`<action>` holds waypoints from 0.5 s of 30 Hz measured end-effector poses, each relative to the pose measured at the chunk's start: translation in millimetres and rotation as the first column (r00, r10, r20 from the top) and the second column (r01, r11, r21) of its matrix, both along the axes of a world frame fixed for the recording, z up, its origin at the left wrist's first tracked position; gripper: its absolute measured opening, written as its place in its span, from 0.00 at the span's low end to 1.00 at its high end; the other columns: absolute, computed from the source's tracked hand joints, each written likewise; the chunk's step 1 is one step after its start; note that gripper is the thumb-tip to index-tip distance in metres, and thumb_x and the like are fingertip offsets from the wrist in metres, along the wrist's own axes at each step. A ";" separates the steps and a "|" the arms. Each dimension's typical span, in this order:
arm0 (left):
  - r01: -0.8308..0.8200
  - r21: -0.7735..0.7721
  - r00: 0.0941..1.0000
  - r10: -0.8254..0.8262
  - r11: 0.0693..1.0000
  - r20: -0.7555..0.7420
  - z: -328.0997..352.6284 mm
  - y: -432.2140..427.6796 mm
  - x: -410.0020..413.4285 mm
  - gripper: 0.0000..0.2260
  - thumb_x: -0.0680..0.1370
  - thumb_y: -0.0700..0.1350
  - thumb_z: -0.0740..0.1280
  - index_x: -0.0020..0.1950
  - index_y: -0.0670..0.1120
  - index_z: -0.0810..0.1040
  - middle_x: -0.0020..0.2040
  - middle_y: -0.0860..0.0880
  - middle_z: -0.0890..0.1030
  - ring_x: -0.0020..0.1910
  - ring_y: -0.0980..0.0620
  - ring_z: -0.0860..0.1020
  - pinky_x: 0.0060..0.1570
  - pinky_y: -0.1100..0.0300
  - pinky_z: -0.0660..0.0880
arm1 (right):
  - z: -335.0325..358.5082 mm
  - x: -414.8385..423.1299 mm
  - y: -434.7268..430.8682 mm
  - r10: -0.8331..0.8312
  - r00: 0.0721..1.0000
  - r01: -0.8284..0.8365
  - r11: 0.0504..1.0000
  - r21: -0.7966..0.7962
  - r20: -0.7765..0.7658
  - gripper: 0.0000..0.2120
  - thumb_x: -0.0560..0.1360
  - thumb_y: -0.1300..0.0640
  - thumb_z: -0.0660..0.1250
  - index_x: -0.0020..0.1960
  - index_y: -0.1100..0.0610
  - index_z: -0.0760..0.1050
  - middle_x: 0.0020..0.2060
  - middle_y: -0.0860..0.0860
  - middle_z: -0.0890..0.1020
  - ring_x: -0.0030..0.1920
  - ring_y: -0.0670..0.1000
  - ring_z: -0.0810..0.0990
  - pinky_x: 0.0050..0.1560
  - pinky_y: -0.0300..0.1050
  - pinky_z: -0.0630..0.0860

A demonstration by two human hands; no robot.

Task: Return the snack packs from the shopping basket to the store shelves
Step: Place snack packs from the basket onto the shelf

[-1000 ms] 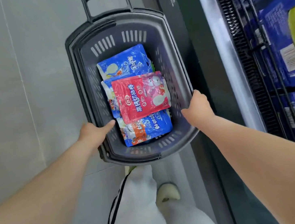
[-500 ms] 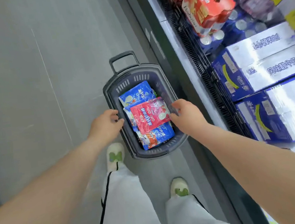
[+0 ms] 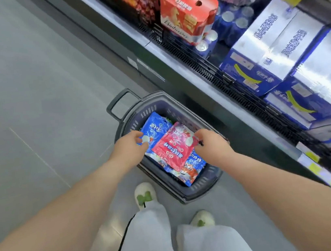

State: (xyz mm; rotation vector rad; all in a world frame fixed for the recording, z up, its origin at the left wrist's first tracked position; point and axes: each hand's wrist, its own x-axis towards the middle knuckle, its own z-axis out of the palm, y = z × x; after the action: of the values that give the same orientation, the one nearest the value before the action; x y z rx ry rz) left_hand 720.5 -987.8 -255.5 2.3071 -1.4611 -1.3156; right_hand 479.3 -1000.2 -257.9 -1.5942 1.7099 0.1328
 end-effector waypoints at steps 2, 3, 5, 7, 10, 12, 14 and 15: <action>0.003 -0.003 1.000 -0.003 1.000 0.007 -31.0 -3.0 -4.1 0.18 0.75 0.49 0.67 0.64 0.49 0.74 0.57 0.51 0.80 0.50 0.52 0.77 0.52 0.61 0.71 | -32.8 -1.9 -4.6 0.017 1.000 -0.017 1.000 0.010 -0.002 0.19 0.74 0.61 0.63 0.65 0.55 0.70 0.58 0.53 0.78 0.49 0.53 0.77 0.42 0.40 0.67; 0.002 -0.010 1.000 -0.002 1.000 0.014 -54.6 -5.9 -7.4 0.18 0.75 0.49 0.66 0.64 0.49 0.74 0.58 0.51 0.80 0.52 0.51 0.77 0.53 0.60 0.72 | -56.1 -3.1 -9.5 0.040 0.999 -0.040 0.999 0.006 -0.009 0.20 0.73 0.62 0.63 0.65 0.56 0.70 0.58 0.54 0.78 0.47 0.52 0.77 0.41 0.40 0.69; 0.028 -0.002 0.999 -0.028 1.000 0.045 -98.0 -11.5 -11.4 0.18 0.76 0.49 0.65 0.65 0.48 0.73 0.59 0.51 0.79 0.55 0.50 0.77 0.53 0.61 0.70 | -100.9 -2.0 -20.3 0.126 0.991 -0.127 0.992 -0.009 -0.038 0.23 0.72 0.64 0.63 0.67 0.56 0.70 0.59 0.54 0.78 0.52 0.53 0.78 0.45 0.42 0.73; 0.065 0.012 0.995 -0.066 0.998 0.072 -142.1 -19.9 -15.3 0.18 0.77 0.49 0.63 0.66 0.48 0.72 0.61 0.50 0.78 0.58 0.49 0.76 0.51 0.63 0.67 | -147.4 2.6 -34.0 0.256 0.964 -0.258 0.965 -0.038 -0.067 0.24 0.71 0.64 0.64 0.67 0.56 0.69 0.60 0.55 0.78 0.59 0.55 0.75 0.54 0.47 0.76; 0.109 0.056 0.988 -0.114 0.992 0.102 -209.4 -32.6 -20.1 0.18 0.78 0.48 0.62 0.68 0.47 0.71 0.64 0.49 0.76 0.61 0.48 0.75 0.53 0.61 0.68 | -221.3 15.1 -53.0 0.495 0.857 -0.510 0.854 -0.101 -0.142 0.24 0.70 0.62 0.66 0.66 0.57 0.70 0.60 0.56 0.77 0.62 0.56 0.73 0.61 0.51 0.72; 0.119 0.051 0.984 -0.125 0.992 0.128 -248.6 -37.9 -20.9 0.18 0.79 0.48 0.61 0.69 0.47 0.70 0.65 0.48 0.76 0.61 0.47 0.75 0.53 0.61 0.69 | -267.5 23.5 -63.9 0.620 0.757 -0.648 0.753 -0.115 -0.204 0.31 0.70 0.58 0.69 0.71 0.57 0.64 0.69 0.56 0.70 0.69 0.56 0.66 0.70 0.48 0.62; 0.091 0.026 0.986 -0.094 0.996 0.139 -276.2 -40.3 -17.8 0.18 0.79 0.48 0.62 0.68 0.47 0.71 0.63 0.48 0.77 0.57 0.47 0.77 0.50 0.61 0.69 | -299.3 30.5 -73.0 0.675 0.701 -0.702 0.710 -0.056 -0.231 0.47 0.66 0.54 0.75 0.77 0.54 0.52 0.76 0.54 0.58 0.75 0.55 0.55 0.74 0.50 0.54; 0.069 0.006 0.989 -0.069 0.998 0.134 -289.6 -39.6 -15.9 0.18 0.78 0.48 0.63 0.67 0.47 0.72 0.62 0.48 0.78 0.54 0.47 0.78 0.48 0.61 0.70 | -314.3 33.8 -74.9 0.685 0.689 -0.711 0.702 -0.040 -0.238 0.53 0.64 0.52 0.77 0.77 0.53 0.47 0.77 0.53 0.54 0.76 0.55 0.50 0.75 0.50 0.50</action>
State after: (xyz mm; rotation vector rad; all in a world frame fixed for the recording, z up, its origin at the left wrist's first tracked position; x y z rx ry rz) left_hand 704.6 -1027.4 -545.1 2.4097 -1.5937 -1.1983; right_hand 513.1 -1075.1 -572.1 -2.3436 1.1604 0.5988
